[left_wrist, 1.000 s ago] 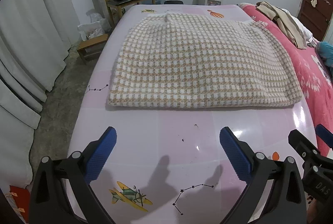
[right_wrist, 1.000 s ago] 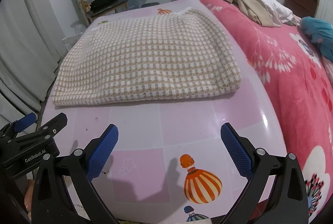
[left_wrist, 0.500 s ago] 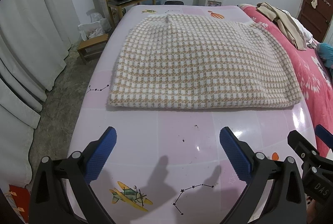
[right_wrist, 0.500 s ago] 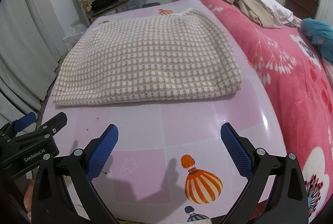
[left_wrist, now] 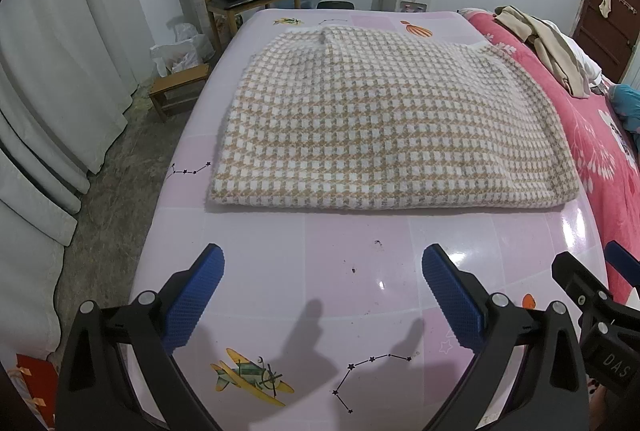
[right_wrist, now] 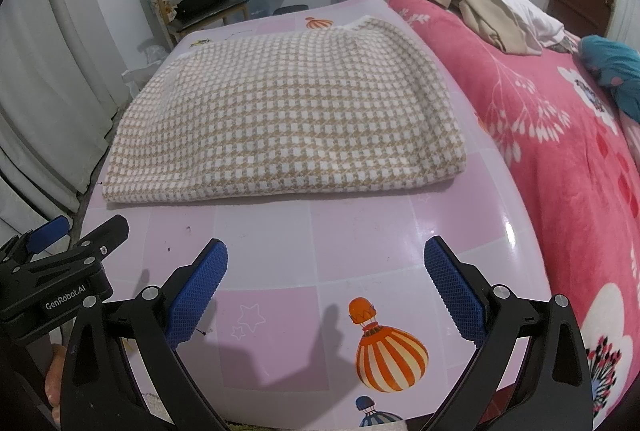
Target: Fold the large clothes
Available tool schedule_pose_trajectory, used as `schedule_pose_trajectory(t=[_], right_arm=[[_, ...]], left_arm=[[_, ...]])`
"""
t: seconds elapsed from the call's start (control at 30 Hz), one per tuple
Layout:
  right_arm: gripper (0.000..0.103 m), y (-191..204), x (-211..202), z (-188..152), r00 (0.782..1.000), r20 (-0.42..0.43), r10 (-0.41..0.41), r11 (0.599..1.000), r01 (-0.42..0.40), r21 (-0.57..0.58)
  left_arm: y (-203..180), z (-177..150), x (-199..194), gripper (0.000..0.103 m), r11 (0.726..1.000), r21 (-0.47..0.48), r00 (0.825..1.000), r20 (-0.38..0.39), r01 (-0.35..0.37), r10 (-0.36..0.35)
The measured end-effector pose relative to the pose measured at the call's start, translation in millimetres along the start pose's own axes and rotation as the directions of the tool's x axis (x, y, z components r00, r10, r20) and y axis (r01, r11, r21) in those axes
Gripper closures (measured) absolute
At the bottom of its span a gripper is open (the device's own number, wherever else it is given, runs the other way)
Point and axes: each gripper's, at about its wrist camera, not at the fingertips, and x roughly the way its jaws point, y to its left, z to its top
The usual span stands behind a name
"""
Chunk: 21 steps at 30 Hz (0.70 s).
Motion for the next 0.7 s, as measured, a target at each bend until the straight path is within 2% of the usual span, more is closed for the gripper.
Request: schedule_pose_trajectory(t=[0.7], right_arm=[[0.008,-1.2,0.3,-0.5,1.0,-0.004,0.005,1.0,-0.005,-0.006]], left_arm=[[0.1,-0.4,-0.2,0.006,1.0,-0.003,1.0,-0.002,0.002,-0.002]])
